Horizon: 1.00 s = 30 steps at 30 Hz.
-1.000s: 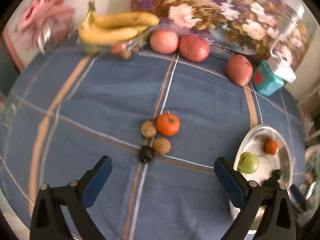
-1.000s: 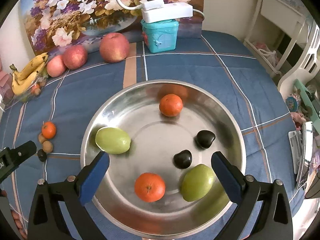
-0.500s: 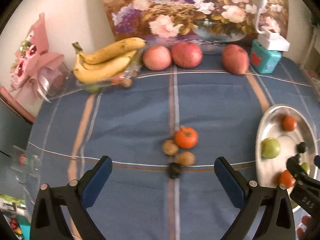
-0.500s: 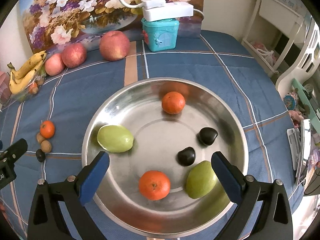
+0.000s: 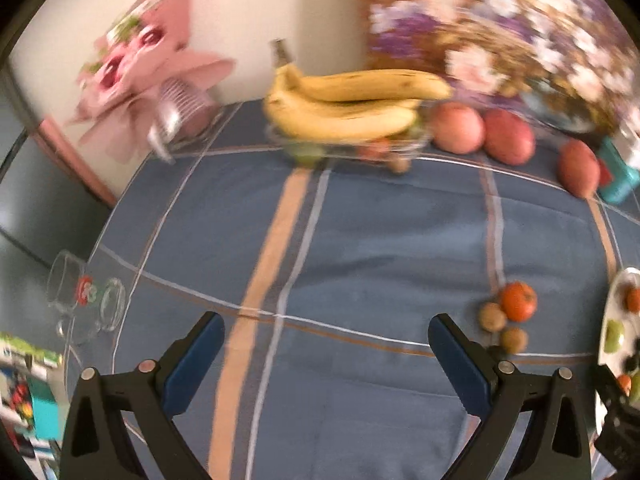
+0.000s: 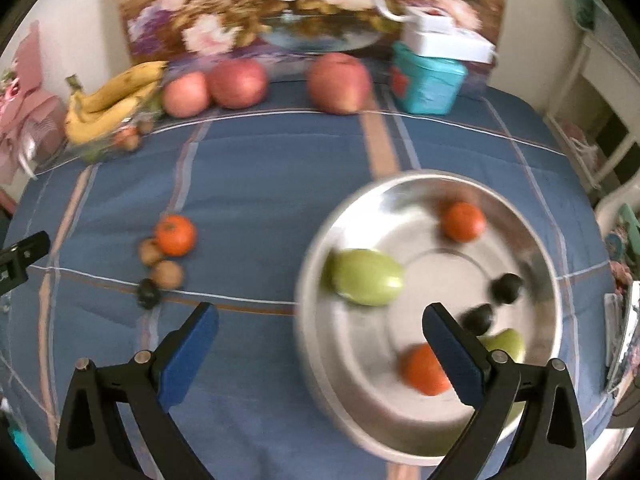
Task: Organize fruits
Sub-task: 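Move both open tools toward the loose tangerine, kiwis and black plum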
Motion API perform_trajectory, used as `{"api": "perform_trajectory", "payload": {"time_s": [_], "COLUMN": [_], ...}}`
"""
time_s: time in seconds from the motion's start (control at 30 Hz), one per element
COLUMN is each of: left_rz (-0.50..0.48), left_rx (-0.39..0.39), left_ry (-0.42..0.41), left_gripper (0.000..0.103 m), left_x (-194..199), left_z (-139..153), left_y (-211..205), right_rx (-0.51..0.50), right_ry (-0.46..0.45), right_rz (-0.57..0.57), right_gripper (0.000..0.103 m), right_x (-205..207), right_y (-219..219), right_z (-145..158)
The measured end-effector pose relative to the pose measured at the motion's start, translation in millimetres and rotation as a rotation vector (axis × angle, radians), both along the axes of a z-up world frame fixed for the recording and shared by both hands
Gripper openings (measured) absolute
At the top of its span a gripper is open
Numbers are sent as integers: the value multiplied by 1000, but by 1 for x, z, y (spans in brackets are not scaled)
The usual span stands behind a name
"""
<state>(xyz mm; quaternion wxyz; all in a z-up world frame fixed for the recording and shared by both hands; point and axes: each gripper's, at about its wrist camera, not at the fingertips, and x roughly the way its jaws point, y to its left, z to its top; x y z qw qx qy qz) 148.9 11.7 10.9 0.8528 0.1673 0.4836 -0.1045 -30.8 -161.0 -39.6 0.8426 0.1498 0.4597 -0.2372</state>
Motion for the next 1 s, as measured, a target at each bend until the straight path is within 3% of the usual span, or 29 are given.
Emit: {"api": "perform_trajectory", "payload": {"time_s": [0.2, 0.4, 0.63, 0.93, 1.0], "left_rz": [91, 87, 81, 108, 117], "left_rx": [-52, -111, -94, -72, -72], "left_ry": [7, 71, 176, 172, 166], "left_gripper": [103, 103, 103, 103, 103], "left_x": [13, 17, 15, 15, 17], "left_z": [2, -14, -53, -63, -62], "left_y": [30, 24, 4, 1, 2], "right_rx": [40, 64, 117, 127, 125], "right_ry": [-48, -47, -13, -28, -34], "right_rz": [70, 105, 118, 113, 116], "right_gripper": [102, 102, 102, 101, 96], "right_x": [25, 44, 59, 66, 68], "right_y": [32, 45, 38, 31, 30], "right_z": [5, -6, -25, -30, -29]}}
